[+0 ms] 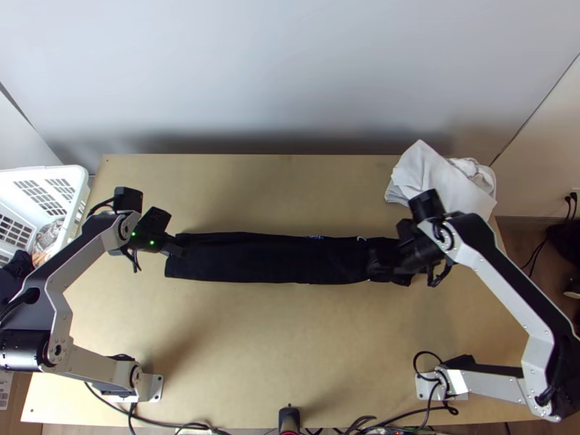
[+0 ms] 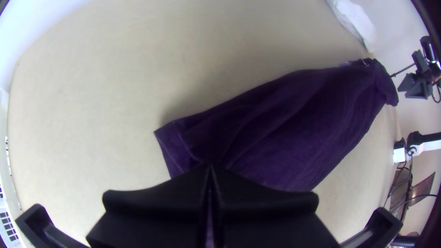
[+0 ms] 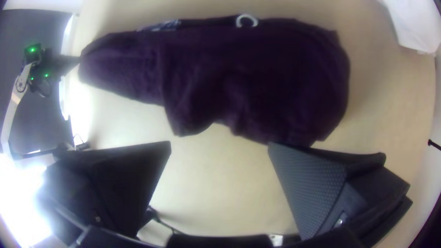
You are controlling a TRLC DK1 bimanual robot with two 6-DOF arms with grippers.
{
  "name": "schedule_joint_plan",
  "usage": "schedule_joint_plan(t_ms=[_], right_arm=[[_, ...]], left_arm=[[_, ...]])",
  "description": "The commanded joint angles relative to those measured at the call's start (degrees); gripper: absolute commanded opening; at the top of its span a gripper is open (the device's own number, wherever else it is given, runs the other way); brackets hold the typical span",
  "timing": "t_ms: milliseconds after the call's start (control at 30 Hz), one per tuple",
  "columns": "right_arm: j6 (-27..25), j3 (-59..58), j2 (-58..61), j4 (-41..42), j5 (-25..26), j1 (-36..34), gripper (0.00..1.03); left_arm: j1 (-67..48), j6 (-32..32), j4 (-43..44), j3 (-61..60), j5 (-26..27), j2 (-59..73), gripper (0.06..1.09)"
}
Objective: Fold the t-shirt
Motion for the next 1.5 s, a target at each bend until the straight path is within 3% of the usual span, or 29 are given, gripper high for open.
schedule_joint_plan(t_ms=[0,167,267,467,767,1100,1267,1467], right_arm=[[3.06,3.14,4.63,-5.79,-9.51,7.1,0.98],[1.47,3.58,11.93,-5.35,-11.8,10.97,0.98],[-1.07,2.44,15.79,1.07,-10.22,9.21,0.98],[-5.29,-0.9,16.23,22.78,7.8,7.27,0.98],[-10.22,-8.46,6.3,43.96,20.1,7.19,0.98],[-12.59,-10.13,0.76,45.45,21.51,6.66,0.98],[-12.76,-12.94,2.26,50.2,23.0,6.48,0.98],[-12.06,-11.71,-0.91,47.03,22.92,6.75,0.98]], left_arm=[[-0.26,-0.25,0.3,0.67,-0.07,0.45,0.09],[0.09,-0.16,0.3,1.11,-0.16,0.53,0.09],[0.18,-0.07,0.3,1.29,-0.25,0.53,0.09],[0.44,-0.07,0.3,1.11,-0.25,0.45,0.09],[0.79,0.1,0.83,0.59,-0.25,0.89,0.09],[0.35,0.1,1.54,1.11,-0.25,1.77,0.09],[0.35,0.1,1.62,1.29,-0.25,1.94,0.09],[0.44,0.63,0.57,1.99,-0.42,-0.17,0.09]])
